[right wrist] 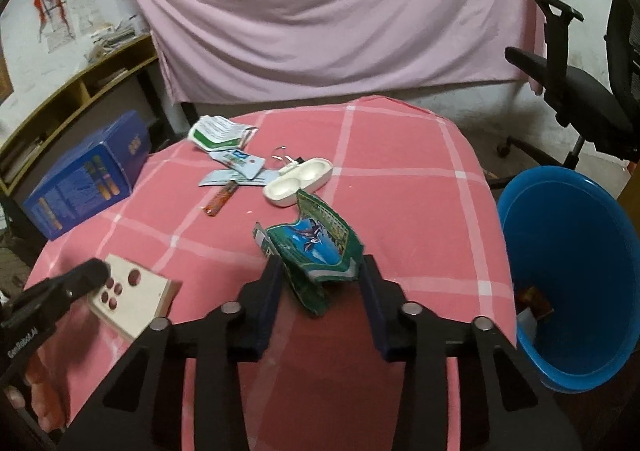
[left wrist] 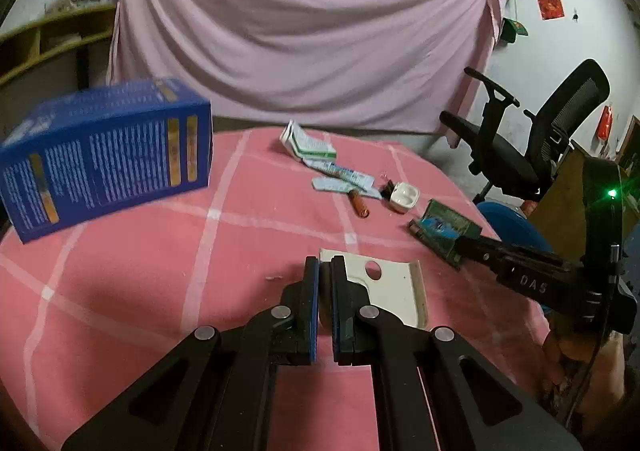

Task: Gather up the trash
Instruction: 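Grasp beige phone case with left tool while right tool grasps green wrapper, then lift and carry phone case with left tool while right tool carries wrapper to bucket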

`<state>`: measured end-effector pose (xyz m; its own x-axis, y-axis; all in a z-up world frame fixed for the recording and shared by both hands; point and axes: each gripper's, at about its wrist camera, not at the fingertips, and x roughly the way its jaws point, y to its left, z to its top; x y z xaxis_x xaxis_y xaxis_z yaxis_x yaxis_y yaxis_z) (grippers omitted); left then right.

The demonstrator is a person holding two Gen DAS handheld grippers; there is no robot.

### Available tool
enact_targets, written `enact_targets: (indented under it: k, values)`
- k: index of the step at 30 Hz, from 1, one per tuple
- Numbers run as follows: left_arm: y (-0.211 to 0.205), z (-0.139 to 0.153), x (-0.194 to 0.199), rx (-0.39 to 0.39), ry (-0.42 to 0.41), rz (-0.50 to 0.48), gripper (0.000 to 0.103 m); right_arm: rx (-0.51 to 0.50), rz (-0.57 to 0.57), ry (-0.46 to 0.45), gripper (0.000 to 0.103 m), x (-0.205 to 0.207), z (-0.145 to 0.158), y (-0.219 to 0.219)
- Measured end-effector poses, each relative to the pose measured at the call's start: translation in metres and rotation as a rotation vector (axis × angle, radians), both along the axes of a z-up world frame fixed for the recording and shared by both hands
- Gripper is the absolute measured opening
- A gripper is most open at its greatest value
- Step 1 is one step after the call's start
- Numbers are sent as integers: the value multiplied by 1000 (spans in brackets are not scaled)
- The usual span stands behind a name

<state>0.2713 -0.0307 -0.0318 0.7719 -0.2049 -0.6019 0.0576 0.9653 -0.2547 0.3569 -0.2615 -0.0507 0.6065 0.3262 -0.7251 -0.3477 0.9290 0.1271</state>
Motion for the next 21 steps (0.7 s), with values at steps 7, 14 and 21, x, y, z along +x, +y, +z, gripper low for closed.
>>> enact_targets:
  k: [7, 14, 21]
  values:
    - [-9, 13, -8, 21, -71, 46, 3, 39, 17, -52, 24, -12, 8, 0]
    - [-21, 39, -14, 31, -165, 92, 3, 175, -26, -205, 24, -34, 31, -24]
    - [-48, 79, -26, 32, -347, 96, 3, 269, -60, -404, 24, -63, 59, -48]
